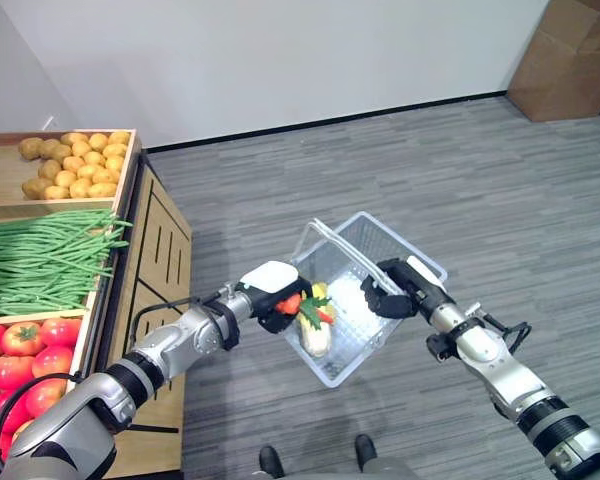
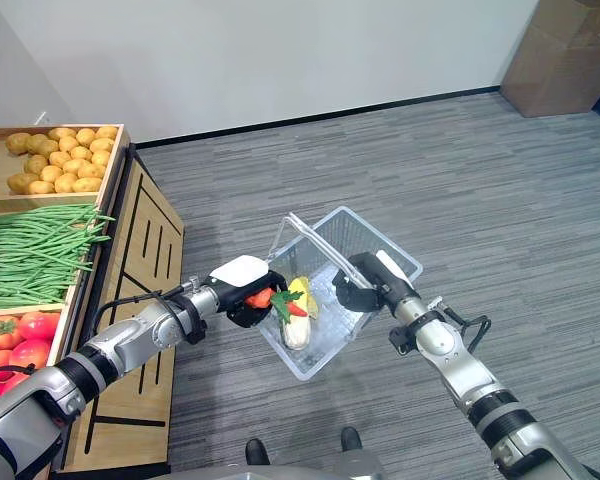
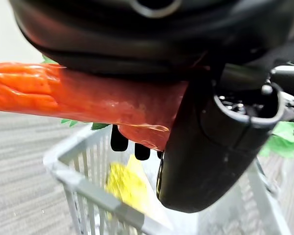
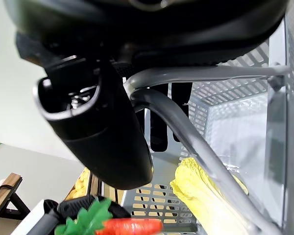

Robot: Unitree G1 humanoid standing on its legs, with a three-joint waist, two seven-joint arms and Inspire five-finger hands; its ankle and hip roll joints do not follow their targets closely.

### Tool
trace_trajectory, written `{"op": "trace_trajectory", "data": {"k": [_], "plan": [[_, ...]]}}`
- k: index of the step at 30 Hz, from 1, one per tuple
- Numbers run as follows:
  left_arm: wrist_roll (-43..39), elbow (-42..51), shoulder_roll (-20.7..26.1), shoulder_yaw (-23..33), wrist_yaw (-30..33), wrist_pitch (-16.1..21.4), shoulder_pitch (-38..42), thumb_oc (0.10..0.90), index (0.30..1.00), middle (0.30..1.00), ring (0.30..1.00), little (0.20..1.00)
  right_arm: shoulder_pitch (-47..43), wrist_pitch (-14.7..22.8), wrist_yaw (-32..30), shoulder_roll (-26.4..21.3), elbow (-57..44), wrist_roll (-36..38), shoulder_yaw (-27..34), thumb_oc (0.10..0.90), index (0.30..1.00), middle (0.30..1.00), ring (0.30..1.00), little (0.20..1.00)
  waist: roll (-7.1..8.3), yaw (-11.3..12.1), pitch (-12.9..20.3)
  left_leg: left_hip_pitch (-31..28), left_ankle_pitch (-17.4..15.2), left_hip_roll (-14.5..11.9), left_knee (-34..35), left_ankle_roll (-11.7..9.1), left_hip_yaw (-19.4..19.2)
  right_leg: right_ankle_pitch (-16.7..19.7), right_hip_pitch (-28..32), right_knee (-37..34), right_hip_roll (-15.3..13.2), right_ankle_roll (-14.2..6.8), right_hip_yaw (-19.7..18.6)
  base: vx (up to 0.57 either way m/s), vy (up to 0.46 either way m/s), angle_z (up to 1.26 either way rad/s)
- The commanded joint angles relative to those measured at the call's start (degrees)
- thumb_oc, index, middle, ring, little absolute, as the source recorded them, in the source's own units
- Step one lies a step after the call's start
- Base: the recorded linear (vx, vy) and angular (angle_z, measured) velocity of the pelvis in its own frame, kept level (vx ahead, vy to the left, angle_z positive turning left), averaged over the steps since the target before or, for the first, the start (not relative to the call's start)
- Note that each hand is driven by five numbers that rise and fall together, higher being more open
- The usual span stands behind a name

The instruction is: Get the vegetables into the basket

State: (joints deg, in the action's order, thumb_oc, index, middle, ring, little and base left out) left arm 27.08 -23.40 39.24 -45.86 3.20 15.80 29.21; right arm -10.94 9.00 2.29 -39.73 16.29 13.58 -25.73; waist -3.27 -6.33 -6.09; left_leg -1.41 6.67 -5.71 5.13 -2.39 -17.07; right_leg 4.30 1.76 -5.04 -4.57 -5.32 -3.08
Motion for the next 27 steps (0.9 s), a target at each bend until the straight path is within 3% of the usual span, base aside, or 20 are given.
{"op": "trace_trajectory", "data": {"k": [1,18,19,20,27], "plan": [[1.00,-1.86,-1.36,2.22,5.98,1.34,6.84,0.400,0.300,0.300,0.300,0.300,-6.51,9.07,-0.68,1.59,-8.54,6.77,2.10,0.400,0.300,0.300,0.300,0.300,2.72,0.48,4.90,-4.15,-5.15,-2.20,-0.13,-3.04,1.58,-1.44,-0.46,0.04,-1.54,-3.19,0.35,0.00,0.000,0.00],[6.07,-5.95,-6.44,-0.77,8.49,0.06,7.74,0.400,0.300,0.300,0.300,0.300,-8.04,9.64,-0.62,4.33,-14.94,9.34,-1.43,0.400,0.300,0.300,0.300,0.300,2.61,-0.47,4.53,-4.09,-5.07,-2.54,-0.13,-3.07,0.85,-1.27,-1.13,0.04,-1.43,-3.11,-0.32,0.00,-0.003,-0.02],[7.11,-6.61,-6.60,-0.99,8.89,-0.28,7.68,0.463,0.388,0.388,0.388,0.388,-8.16,9.74,-0.85,4.34,-15.21,9.49,-1.42,0.400,0.300,0.300,0.300,0.300,2.61,-0.44,4.55,-4.06,-5.06,-2.57,-0.13,-3.06,0.78,-1.28,-1.15,0.04,-1.43,-3.10,-0.31,0.00,0.000,0.00],[9.09,-8.18,-7.01,-1.03,9.69,-1.17,7.24,0.900,1.000,1.000,1.000,1.000,-8.24,9.81,-1.11,4.34,-15.70,9.39,-1.45,0.400,0.300,0.300,0.300,0.300,2.64,-0.38,4.55,-4.08,-5.06,-2.59,-0.13,-3.05,0.72,-1.27,-1.18,0.04,-1.34,-3.08,-0.37,0.00,0.000,0.00],[14.59,-14.16,-8.54,0.14,11.12,-4.58,6.04,0.900,1.000,1.000,1.000,1.000,-7.68,9.57,-2.03,3.86,-16.85,8.56,-1.17,0.400,0.300,0.300,0.300,0.300,2.88,-0.06,4.50,-4.17,-5.06,-2.77,-0.13,-3.10,0.62,-1.32,-1.15,0.04,-1.16,-2.94,-0.36,0.00,-0.005,-0.01]]}}
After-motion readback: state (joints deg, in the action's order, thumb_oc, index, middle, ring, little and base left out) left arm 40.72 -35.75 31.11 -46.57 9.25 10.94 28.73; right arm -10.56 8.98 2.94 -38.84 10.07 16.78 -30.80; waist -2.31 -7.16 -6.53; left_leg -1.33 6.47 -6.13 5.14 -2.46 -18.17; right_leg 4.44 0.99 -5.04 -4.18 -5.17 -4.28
